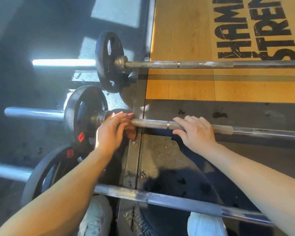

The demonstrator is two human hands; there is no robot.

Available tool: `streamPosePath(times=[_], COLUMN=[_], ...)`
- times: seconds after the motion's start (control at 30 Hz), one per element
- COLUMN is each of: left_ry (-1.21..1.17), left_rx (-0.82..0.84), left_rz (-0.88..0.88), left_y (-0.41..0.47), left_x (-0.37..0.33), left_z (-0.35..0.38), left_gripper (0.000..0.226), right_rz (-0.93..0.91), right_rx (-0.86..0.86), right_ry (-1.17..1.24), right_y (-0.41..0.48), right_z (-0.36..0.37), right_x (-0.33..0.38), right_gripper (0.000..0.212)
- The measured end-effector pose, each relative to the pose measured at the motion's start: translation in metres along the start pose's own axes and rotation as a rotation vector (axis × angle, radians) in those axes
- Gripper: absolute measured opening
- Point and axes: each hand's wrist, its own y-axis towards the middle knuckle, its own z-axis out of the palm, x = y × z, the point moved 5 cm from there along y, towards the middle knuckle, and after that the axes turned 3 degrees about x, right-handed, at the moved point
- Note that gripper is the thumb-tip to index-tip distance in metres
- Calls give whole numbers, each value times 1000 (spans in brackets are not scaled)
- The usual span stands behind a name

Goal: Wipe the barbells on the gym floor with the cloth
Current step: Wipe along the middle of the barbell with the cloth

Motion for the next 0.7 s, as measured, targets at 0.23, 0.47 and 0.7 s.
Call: streamPosePath(times=[0.23, 0.47, 0.7], left_ry=[90, 67, 124], left_rx=[101, 16, 86], left_rz=[144, 110, 100], left_y=[-9, -2, -12], left_x=[-80, -22, -61], left_z=[77, -2, 49], left_gripper=[38, 37, 37], right_rz=[5, -5, 32], right_rx=[3, -16, 35], right_ry=[-12, 13, 15], right_y=[-2, 1, 0], right_z=[1, 3, 0], right_x=[0, 0, 0], right_gripper=[41, 41, 38])
